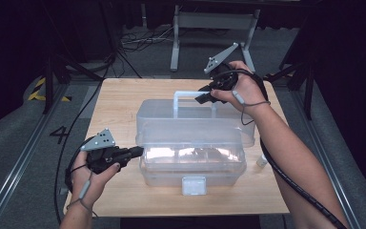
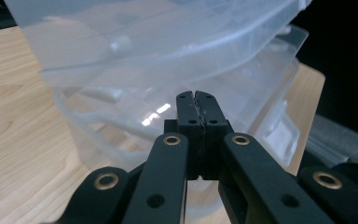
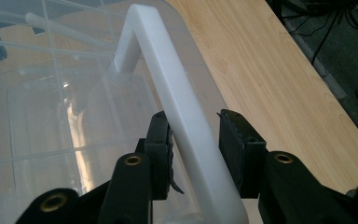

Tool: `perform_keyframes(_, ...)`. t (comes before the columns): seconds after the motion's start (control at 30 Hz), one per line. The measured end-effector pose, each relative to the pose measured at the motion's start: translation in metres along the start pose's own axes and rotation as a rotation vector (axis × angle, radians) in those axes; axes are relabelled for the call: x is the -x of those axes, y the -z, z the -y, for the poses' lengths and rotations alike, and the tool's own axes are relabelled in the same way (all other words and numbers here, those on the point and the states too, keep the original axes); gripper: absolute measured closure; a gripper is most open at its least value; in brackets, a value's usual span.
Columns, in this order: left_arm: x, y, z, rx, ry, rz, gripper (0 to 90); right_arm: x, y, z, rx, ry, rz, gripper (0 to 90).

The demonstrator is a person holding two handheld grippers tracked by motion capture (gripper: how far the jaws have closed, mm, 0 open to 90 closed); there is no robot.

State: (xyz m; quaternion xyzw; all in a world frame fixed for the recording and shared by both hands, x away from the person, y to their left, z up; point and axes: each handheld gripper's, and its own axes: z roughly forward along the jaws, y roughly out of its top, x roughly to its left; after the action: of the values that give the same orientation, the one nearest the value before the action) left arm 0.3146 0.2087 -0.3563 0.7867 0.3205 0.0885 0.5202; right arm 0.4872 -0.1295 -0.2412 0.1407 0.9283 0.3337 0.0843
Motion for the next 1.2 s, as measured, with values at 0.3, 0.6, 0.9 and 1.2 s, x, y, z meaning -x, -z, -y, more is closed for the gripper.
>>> perform_keyframes(0.3, 0.001, -0.015, -0.006, 0.014, -0.006, -0.037, 90.0, 0.0, 0.0, 0.002, 0.016, -0.012, 0.004, 65.5)
perform_keyframes(0.6, 0.001, -0.019, -0.009, 0.032, -0.014, -0.035, 90.0, -0.003, 0.0, 0.004, 0.03, -0.018, 0.02, 64.9)
perform_keyframes(0.9, 0.0, -0.018, -0.011, 0.025, -0.02, -0.035, 90.0, -0.006, 0.006, 0.006, 0.068, -0.031, 0.054, 57.2)
perform_keyframes(1.2, -0.003, -0.017, -0.015, 0.013, -0.026, -0.024, 90.0, -0.018, 0.031, 0.004, 0.144, 0.017, 0.093, 51.2)
